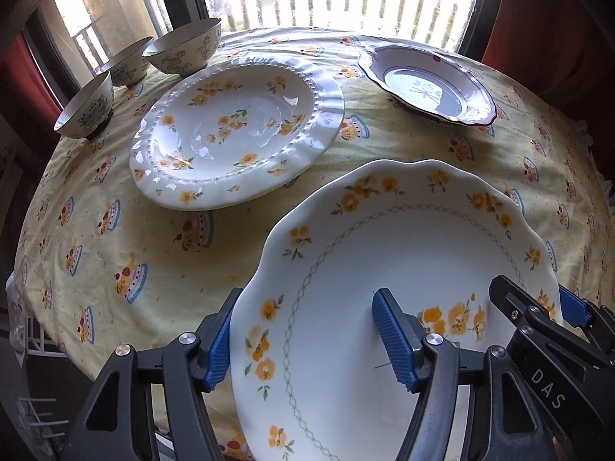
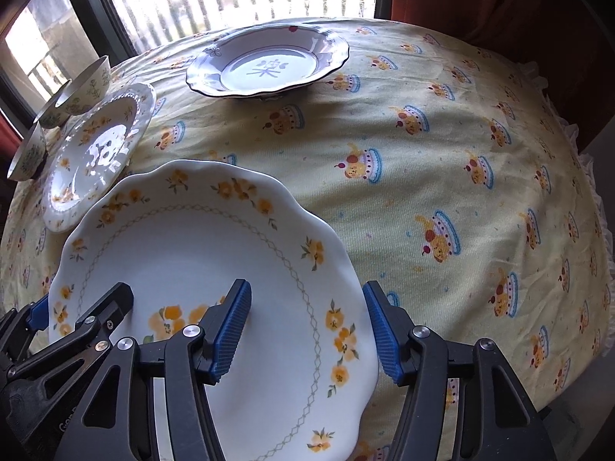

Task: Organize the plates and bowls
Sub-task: 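Lift the flat floral plate with both grippers and carry it toward the bowls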

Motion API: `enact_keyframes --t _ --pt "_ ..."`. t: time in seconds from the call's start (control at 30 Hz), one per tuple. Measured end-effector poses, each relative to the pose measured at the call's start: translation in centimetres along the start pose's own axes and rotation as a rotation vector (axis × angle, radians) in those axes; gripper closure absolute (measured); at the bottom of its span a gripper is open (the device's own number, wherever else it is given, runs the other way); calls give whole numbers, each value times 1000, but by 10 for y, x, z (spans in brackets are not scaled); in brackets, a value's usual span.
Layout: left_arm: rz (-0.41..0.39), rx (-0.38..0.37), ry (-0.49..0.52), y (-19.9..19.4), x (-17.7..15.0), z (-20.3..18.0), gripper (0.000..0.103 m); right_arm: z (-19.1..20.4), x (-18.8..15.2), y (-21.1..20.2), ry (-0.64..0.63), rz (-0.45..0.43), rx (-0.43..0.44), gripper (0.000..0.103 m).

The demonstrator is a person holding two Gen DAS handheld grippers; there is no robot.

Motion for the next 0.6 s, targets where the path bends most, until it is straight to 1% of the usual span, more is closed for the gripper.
enact_keyframes --t 0.27,0.5,0.6 --pt "-21 -35 -22 -17 10 23 35 20 15 -25 -26 -38 -24 39" --pt "-53 -50 -7 -33 28 62 35 55 19 -41 2 -44 -35 39" --pt "-49 -65 11 -36 37 81 36 73 20 -48 11 -49 -51 39"
Point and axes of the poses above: each gripper's, at about its wrist camera, not at the fingertips, and y roughly the way its jaws point, z to its left, x to its top, the point moved 10 cm from there along y, roughly the way its jaws point, and after that the axes turned 6 degrees about -x, right-handed, at the moved point
